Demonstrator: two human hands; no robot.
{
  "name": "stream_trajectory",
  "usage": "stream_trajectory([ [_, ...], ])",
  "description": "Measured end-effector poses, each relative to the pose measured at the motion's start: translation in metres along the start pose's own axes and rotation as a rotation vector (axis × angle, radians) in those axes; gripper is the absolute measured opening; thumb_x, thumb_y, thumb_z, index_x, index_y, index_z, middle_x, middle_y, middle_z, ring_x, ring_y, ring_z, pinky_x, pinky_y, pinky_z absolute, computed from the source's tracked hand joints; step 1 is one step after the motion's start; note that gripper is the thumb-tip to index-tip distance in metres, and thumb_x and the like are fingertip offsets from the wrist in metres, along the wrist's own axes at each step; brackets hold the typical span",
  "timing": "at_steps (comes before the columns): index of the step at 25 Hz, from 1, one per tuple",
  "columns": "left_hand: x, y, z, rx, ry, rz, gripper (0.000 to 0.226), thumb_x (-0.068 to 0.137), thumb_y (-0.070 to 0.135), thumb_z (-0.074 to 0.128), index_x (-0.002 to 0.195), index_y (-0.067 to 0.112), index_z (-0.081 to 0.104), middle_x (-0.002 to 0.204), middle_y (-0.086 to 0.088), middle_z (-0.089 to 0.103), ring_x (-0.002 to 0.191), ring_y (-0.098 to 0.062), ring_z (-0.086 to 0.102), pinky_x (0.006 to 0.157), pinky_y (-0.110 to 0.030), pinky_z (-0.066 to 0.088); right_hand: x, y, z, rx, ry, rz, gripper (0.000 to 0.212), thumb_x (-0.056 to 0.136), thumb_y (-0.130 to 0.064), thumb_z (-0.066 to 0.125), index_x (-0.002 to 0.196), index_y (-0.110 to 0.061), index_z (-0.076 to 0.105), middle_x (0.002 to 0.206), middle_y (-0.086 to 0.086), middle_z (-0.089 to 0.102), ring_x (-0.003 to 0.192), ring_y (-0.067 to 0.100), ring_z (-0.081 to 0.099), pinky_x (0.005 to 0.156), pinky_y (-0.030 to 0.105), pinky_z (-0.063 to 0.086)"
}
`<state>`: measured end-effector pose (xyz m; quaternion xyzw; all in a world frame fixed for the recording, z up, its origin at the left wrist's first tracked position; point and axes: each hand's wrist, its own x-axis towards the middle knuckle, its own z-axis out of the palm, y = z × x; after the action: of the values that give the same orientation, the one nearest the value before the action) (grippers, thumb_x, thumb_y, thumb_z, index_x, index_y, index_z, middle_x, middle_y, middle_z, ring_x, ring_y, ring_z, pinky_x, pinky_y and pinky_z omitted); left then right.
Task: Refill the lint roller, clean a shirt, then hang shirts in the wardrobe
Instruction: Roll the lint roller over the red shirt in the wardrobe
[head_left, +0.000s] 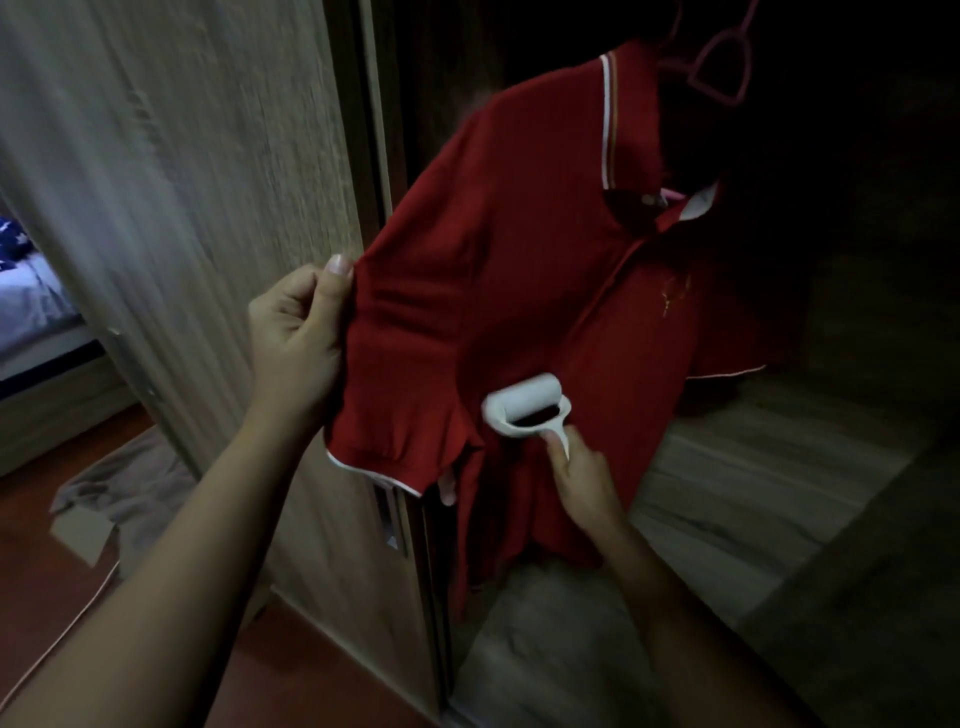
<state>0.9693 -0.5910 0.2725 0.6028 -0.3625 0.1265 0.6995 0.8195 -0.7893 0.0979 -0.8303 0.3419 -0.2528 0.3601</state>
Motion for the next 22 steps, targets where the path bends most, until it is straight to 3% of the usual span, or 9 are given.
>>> stream_trajectory([
  [3, 0.000, 0.001, -0.001, 0.021, -0.018, 0.009, 0.048, 0.096, 0.023, 0.048, 0.058, -0.006, 0.042, 0.052, 0.004, 0.031, 0.050, -0.002, 0.028, 0.047, -0.021, 0.025, -0.034, 0.050, 0.047, -0.225, -0.262, 0.152, 0.058, 0.092, -0.054, 0.027, 0.124, -0.012, 0.051, 0.110, 0.022, 0.067, 0.101, 0.036, 0.064, 0.081, 0.038, 0.049],
  [5, 0.001, -0.001, -0.002, 0.017, -0.020, 0.013, 0.051, 0.094, 0.027, 0.049, 0.058, -0.008, 0.041, 0.053, 0.004, 0.031, 0.050, -0.002, 0.028, 0.047, -0.023, 0.024, -0.052, 0.069, 0.063, -0.381, -0.298, 0.206, 0.068, 0.093, -0.057, 0.018, 0.127, -0.010, 0.053, 0.113, 0.022, 0.066, 0.104, 0.036, 0.064, 0.097, 0.033, 0.041],
  [7, 0.002, -0.001, -0.003, 0.002, -0.030, 0.010, 0.054, 0.092, 0.033, 0.050, 0.059, -0.009, 0.041, 0.056, -0.003, 0.032, 0.051, -0.005, 0.028, 0.048, -0.027, 0.023, -0.052, 0.079, 0.058, -0.323, -0.442, 0.241, 0.077, 0.097, -0.054, 0.013, 0.096, -0.004, 0.071, 0.081, 0.023, 0.072, 0.071, 0.033, 0.071, 0.095, 0.024, 0.041],
  [9, 0.002, 0.001, -0.003, -0.009, -0.041, 0.005, 0.057, 0.091, 0.036, 0.051, 0.060, -0.011, 0.041, 0.058, -0.007, 0.031, 0.052, -0.007, 0.028, 0.048, -0.027, 0.023, -0.034, 0.074, 0.038, -0.128, -0.252, 0.228, 0.071, 0.093, -0.057, 0.023, 0.097, -0.004, 0.070, 0.084, 0.028, 0.071, 0.076, 0.038, 0.070, 0.078, 0.032, 0.049],
  [10, 0.002, 0.001, -0.003, -0.014, -0.040, 0.006, 0.056, 0.091, 0.035, 0.050, 0.060, -0.011, 0.041, 0.057, -0.006, 0.031, 0.051, -0.005, 0.028, 0.047, -0.026, 0.023, -0.017, 0.065, 0.024, -0.132, -0.059, 0.208, 0.056, 0.094, -0.049, 0.034, 0.108, -0.004, 0.065, 0.098, 0.029, 0.069, 0.090, 0.040, 0.067, 0.078, 0.036, 0.048],
  [12, 0.000, 0.001, -0.002, -0.011, -0.031, 0.016, 0.055, 0.092, 0.033, 0.050, 0.060, -0.011, 0.041, 0.055, 0.001, 0.031, 0.049, -0.001, 0.027, 0.046, -0.022, 0.023, 0.014, 0.041, -0.015, -0.066, 0.070, 0.138, 0.037, 0.097, -0.032, 0.042, 0.116, -0.005, 0.057, 0.108, 0.028, 0.066, 0.099, 0.043, 0.062, 0.078, 0.038, 0.045],
  [16, -0.001, 0.000, -0.001, 0.027, -0.026, 0.040, 0.052, 0.094, 0.029, 0.047, 0.059, -0.009, 0.041, 0.053, 0.006, 0.032, 0.048, 0.002, 0.028, 0.046, -0.018, 0.024, 0.067, -0.015, -0.091, 0.060, 0.375, -0.011, 0.034, 0.098, -0.034, 0.037, 0.108, -0.008, 0.057, 0.096, 0.024, 0.067, 0.088, 0.037, 0.062, 0.074, 0.036, 0.043],
  [19, -0.001, -0.001, -0.002, 0.028, -0.028, 0.036, 0.047, 0.095, 0.026, 0.048, 0.059, -0.004, 0.042, 0.048, 0.012, 0.034, 0.046, 0.003, 0.028, 0.044, -0.016, 0.024, 0.080, -0.018, -0.094, 0.076, 0.386, -0.015, 0.040, 0.098, -0.040, 0.035, 0.106, -0.006, 0.055, 0.092, 0.022, 0.065, 0.083, 0.032, 0.060, 0.073, 0.035, 0.043],
  [22, 0.000, -0.001, -0.003, 0.010, -0.028, 0.015, 0.055, 0.091, 0.035, 0.050, 0.059, -0.008, 0.040, 0.050, 0.009, 0.033, 0.047, 0.001, 0.027, 0.044, -0.019, 0.024, 0.062, 0.018, -0.059, -0.097, 0.142, 0.045, 0.041, 0.098, -0.037, 0.038, 0.120, -0.007, 0.053, 0.111, 0.026, 0.064, 0.102, 0.038, 0.060, 0.085, 0.036, 0.044],
])
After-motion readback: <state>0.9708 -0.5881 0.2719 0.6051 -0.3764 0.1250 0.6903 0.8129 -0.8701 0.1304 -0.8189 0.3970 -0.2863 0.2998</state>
